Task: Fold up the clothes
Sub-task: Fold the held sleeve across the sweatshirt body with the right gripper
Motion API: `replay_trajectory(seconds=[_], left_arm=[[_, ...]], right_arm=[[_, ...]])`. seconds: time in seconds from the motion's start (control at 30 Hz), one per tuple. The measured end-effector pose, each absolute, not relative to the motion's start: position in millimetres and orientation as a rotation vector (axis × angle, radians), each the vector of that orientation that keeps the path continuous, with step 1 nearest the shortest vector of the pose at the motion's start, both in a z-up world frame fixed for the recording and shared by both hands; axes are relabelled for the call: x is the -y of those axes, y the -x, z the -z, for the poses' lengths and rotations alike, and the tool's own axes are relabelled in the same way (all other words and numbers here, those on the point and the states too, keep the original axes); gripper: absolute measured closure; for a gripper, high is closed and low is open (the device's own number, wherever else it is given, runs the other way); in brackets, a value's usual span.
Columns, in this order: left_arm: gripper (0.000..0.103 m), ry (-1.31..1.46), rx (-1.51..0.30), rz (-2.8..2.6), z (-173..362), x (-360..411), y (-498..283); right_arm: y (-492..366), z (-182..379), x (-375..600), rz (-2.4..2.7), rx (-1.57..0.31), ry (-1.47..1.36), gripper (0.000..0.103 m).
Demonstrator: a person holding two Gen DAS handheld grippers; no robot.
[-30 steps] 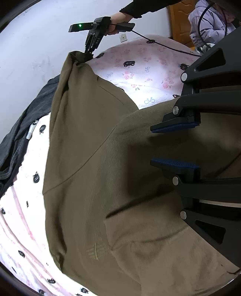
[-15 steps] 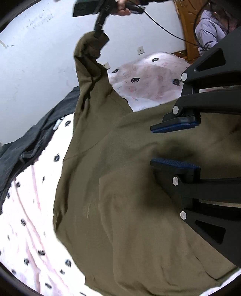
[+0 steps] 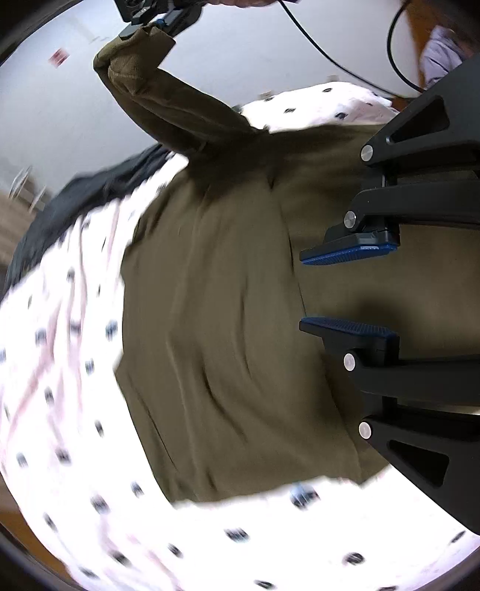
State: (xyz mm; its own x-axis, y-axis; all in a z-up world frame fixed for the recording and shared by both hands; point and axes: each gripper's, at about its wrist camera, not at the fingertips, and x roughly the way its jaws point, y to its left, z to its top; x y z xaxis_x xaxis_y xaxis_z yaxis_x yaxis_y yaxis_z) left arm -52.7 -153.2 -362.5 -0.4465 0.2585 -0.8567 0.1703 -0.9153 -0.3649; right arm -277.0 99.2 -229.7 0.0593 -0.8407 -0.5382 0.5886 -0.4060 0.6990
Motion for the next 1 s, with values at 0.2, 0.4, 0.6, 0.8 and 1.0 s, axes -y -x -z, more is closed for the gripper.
replay_trajectory(seconds=[0.2,0.4,0.6,0.8,1.0], left_arm=[[0.077,1.639,0.66,-2.595,383.5,214.7,24.2],[0.077,1.634,0.657,-2.58,408.5,239.2,13.0],[0.077,1.638,0.651,-2.532,431.2,235.3,19.3],[0.077,1.628,0.646,-2.497,435.5,220.1,41.2],[0.076,1.611,0.645,-2.519,442.3,209.8,74.8]], right_arm=[[238.9,294.5,34.0,1.56,0.158,-1.245,0.087],[197.6,367.7,119.1,1.539,-0.064,-1.312,0.08],[180.6,401.8,132.3,1.549,-0.187,-1.342,0.041],[176.1,350.8,52.0,1.675,-0.17,-1.183,0.04],[180.1,367.7,-97.7,2.017,-0.498,-1.141,0.04]])
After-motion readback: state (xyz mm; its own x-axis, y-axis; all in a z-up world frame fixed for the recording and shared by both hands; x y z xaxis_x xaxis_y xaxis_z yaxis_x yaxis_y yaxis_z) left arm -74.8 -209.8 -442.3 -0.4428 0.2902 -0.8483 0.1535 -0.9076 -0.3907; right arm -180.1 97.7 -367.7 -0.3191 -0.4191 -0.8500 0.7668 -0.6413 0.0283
